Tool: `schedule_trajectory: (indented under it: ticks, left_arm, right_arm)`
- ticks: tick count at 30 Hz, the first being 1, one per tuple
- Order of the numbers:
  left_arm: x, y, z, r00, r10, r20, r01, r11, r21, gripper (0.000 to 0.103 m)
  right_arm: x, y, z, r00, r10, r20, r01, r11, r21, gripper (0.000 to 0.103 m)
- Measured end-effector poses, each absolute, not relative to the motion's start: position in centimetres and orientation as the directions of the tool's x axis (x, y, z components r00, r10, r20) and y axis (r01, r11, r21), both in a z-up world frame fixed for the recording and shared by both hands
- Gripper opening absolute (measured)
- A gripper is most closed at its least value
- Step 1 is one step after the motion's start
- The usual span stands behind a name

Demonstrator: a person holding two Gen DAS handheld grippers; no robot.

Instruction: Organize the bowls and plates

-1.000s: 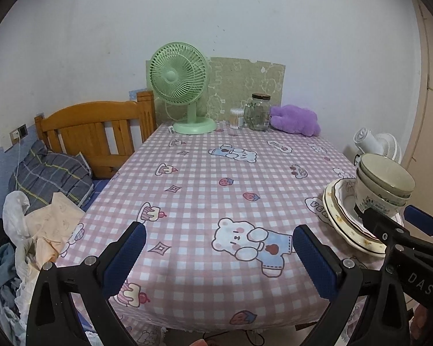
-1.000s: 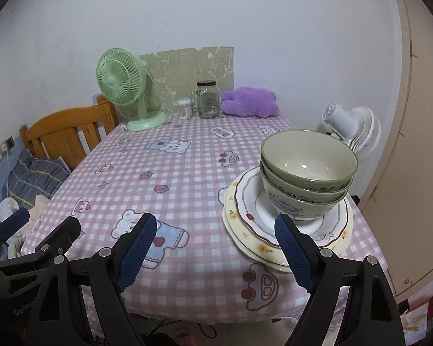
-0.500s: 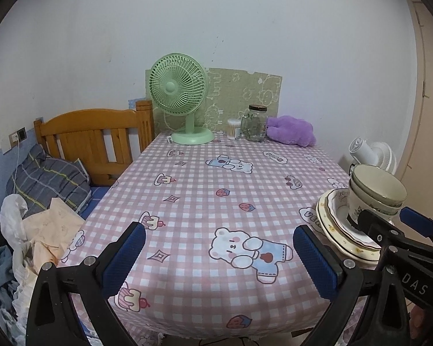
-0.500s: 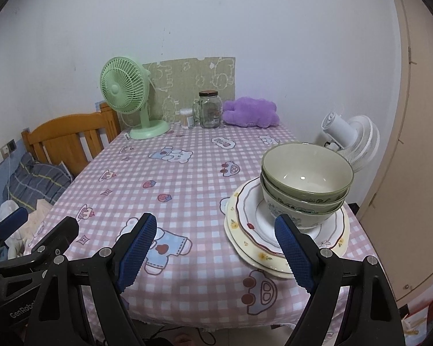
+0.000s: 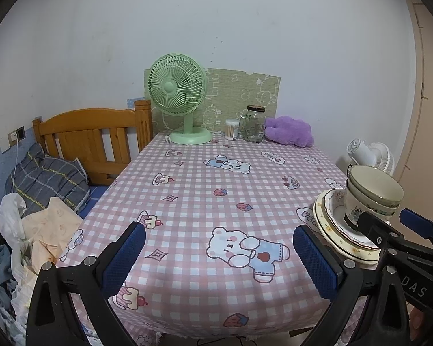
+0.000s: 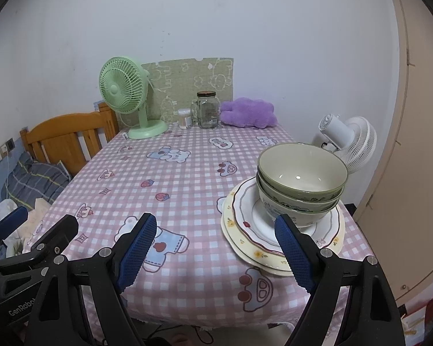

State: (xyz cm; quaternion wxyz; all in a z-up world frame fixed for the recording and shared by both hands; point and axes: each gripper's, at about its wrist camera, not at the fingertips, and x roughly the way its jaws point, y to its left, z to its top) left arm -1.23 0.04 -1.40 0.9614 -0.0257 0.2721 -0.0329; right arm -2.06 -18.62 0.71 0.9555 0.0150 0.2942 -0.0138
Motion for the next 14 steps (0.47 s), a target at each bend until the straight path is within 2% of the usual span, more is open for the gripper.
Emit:
schedule_trajectory:
  ticks: [14]
  left_arm:
    - [-1.69, -0.02, -1.24, 0.851, -0.096, -0.516, 0.064, 0.995, -0.079, 0.103]
  right_arm:
    - [-2.38, -18.67, 0.78, 0.823, -0.023, -0.568, 0.039, 0.999, 0.017, 0.086]
